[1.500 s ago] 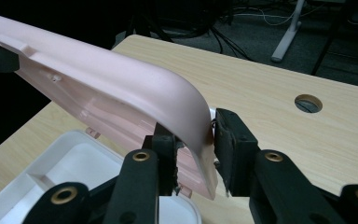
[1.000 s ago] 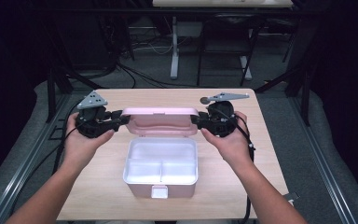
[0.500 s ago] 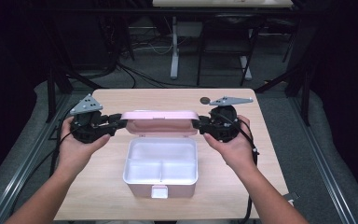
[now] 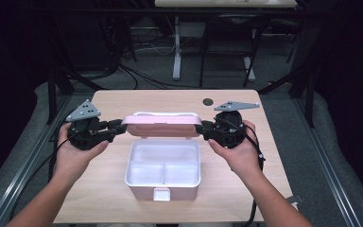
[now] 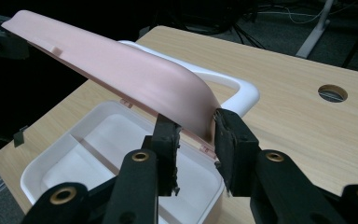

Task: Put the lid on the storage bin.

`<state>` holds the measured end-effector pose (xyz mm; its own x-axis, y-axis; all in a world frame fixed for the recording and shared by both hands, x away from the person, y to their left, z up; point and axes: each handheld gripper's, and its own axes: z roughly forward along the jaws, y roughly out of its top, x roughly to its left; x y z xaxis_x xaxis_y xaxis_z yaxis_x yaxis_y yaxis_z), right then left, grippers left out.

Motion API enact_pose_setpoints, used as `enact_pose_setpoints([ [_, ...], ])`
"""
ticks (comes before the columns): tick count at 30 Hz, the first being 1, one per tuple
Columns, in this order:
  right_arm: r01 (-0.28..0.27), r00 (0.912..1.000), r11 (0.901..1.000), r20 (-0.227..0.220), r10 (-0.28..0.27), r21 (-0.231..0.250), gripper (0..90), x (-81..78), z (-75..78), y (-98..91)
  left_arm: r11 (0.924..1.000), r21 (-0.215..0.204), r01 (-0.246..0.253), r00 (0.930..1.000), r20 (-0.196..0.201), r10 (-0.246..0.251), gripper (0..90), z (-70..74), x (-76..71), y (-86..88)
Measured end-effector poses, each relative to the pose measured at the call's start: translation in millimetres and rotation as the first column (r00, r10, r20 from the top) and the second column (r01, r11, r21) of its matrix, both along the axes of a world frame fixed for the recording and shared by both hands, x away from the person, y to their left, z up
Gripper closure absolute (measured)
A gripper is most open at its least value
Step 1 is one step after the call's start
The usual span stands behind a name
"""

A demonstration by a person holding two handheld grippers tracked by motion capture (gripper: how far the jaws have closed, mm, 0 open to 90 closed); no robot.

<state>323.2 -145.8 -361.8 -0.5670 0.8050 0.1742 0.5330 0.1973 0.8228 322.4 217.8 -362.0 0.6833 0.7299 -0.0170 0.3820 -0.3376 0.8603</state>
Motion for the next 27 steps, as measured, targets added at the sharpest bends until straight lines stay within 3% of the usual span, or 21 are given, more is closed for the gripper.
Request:
enact_pose_setpoints([
  [13,-0.021,0.9998,0.9997,-0.001,0.021,0.013,71.0,-11.5,-3.7,-3.3,0.9999,0.010,0.009,0.9999,0.012,-0.009,72.6,-1.5,-14.3,1.3],
  [27,-0.050,0.9988,0.9986,-0.001,0.050,0.019,71.6,-33.1,-13.9,-8.0,0.9990,-0.009,0.044,0.9990,0.000,-0.044,74.6,-14.9,-36.5,9.2],
])
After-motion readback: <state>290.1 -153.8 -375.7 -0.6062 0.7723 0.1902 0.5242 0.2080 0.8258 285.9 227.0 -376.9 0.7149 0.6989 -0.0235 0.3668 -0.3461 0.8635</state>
